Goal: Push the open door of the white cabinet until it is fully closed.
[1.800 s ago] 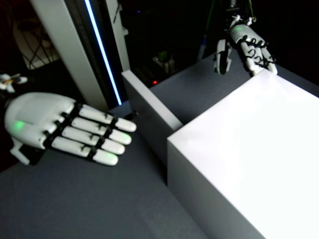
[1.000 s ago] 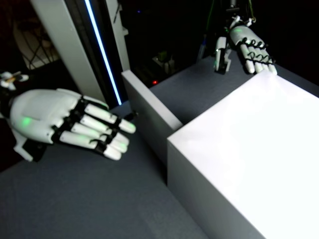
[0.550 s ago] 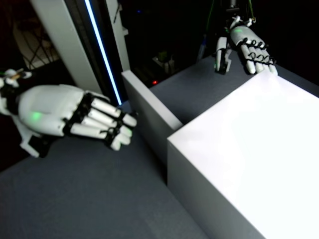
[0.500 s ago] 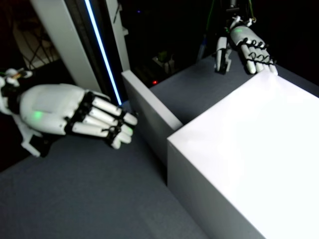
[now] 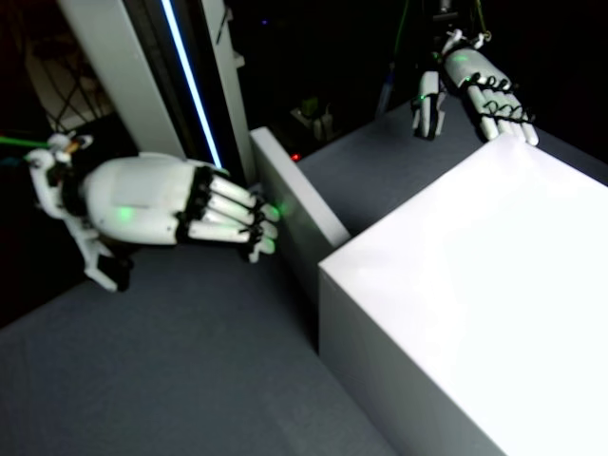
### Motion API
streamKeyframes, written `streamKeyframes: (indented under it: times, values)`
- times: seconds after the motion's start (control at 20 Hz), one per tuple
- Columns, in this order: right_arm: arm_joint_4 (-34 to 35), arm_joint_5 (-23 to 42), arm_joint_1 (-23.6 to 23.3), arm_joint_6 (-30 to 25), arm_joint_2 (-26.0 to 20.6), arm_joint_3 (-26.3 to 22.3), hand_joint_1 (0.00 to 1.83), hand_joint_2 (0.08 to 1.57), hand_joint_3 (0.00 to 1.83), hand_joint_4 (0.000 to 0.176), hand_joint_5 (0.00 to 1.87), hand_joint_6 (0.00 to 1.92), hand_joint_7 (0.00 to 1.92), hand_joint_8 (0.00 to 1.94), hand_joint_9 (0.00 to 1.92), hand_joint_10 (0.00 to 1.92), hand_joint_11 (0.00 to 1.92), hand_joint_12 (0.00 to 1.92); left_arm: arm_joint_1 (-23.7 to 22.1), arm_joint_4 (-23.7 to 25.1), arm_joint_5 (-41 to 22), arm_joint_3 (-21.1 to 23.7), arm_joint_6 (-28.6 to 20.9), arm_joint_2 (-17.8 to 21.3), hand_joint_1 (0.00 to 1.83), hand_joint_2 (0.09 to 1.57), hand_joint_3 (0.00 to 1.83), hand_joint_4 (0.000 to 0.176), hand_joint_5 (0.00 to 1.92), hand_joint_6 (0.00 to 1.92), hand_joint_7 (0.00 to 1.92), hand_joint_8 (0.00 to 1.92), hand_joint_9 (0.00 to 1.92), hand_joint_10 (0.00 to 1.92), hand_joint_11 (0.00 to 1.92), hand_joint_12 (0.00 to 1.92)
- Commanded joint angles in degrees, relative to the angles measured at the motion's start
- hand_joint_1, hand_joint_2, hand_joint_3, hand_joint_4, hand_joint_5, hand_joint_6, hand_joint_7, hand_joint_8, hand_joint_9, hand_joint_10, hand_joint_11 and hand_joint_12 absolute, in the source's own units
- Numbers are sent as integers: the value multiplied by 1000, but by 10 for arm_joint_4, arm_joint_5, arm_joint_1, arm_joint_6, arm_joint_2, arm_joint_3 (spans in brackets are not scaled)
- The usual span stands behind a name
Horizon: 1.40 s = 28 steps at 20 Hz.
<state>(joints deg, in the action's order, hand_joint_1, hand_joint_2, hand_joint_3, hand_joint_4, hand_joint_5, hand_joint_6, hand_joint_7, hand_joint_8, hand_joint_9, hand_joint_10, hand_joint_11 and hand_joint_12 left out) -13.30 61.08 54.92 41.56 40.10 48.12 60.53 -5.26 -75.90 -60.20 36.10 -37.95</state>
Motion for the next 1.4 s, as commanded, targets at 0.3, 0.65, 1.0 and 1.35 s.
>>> streamKeyframes:
  times: [0.3, 0.65, 1.0, 1.35]
  values:
    - [-9, 37, -41, -13, 35, 19, 51, 1382, 0, 0, 127, 785, 537, 0, 144, 994, 0, 1644, 5, -20, -77, 2, 0, 4, 315, 1394, 2, 0, 26, 2, 0, 0, 0, 0, 0, 0]
    - [-21, 20, -78, -18, 84, 43, 105, 1368, 0, 0, 113, 741, 466, 3, 80, 879, 0, 1456, 14, -29, -86, 3, 0, 4, 336, 1394, 0, 0, 33, 1, 0, 0, 0, 0, 0, 0]
    - [-21, 10, -97, -18, 122, 62, 138, 1337, 0, 0, 238, 211, 302, 2, 169, 359, 0, 1130, 16, -32, -89, 3, 0, 2, 338, 1397, 0, 0, 33, 3, 0, 0, 0, 0, 0, 0]
    - [-23, -16, -122, -18, 157, 82, 207, 1332, 0, 0, 213, 47, 269, 1, 159, 263, 0, 1243, 23, -39, -98, 4, 0, 3, 349, 1392, 0, 0, 43, 2, 0, 0, 0, 0, 0, 0]
